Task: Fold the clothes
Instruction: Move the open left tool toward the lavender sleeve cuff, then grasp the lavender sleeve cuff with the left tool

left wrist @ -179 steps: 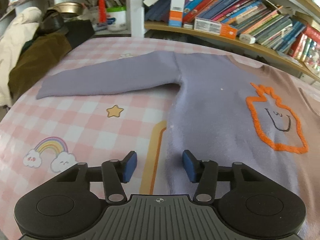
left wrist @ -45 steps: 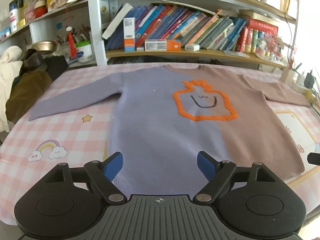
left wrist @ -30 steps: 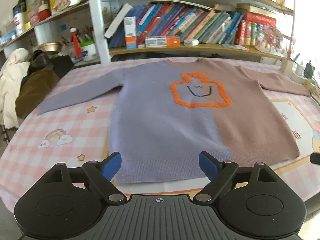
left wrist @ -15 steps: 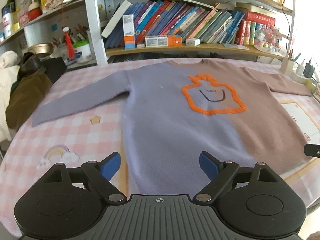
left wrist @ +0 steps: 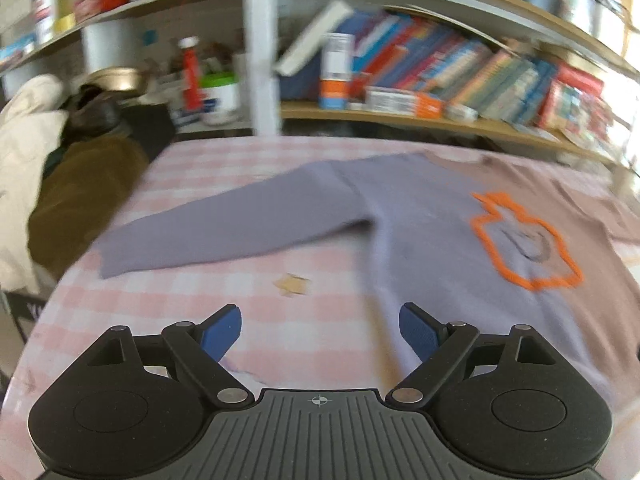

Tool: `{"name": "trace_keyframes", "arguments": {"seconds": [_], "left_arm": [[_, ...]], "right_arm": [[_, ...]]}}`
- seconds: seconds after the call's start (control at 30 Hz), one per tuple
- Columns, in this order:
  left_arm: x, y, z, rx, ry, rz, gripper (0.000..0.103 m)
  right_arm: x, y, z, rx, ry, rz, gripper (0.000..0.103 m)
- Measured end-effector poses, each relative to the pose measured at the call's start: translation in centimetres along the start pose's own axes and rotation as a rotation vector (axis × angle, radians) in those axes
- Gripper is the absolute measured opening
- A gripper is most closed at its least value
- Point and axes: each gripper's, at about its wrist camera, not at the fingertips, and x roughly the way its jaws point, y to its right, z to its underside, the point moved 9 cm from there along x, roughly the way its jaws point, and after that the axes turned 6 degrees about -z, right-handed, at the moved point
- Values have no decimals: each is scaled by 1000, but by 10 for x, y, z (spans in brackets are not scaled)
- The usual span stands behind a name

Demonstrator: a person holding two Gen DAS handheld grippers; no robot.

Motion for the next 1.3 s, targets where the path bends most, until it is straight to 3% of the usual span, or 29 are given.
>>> {"name": "trace_keyframes", "arguments": {"seconds": [0.27,0.77,1.0,1.07,1.23,1.3], "left_arm": [[29,-65,-5,-106,-14,-64,89],[64,-141,-12,-289,-6,-160,88],[76,-169,-8,-398,-2,-163,87],[81,-175,-8,-446,0,-143,83],[98,-189,-10,-578,1,-109,59],[103,-194,-12,-610,10,-115,56]], "right_arm": [[7,-19,3,3,-24,44,100],[13,-37,2,-21,-50,91,100],[17,-40,3,-40,-72,101,100],[17,-40,3,-43,-79,106,100],[17,-35,6,-37,-92,128,100],[15,-32,7,-34,-93,143,100]]}}
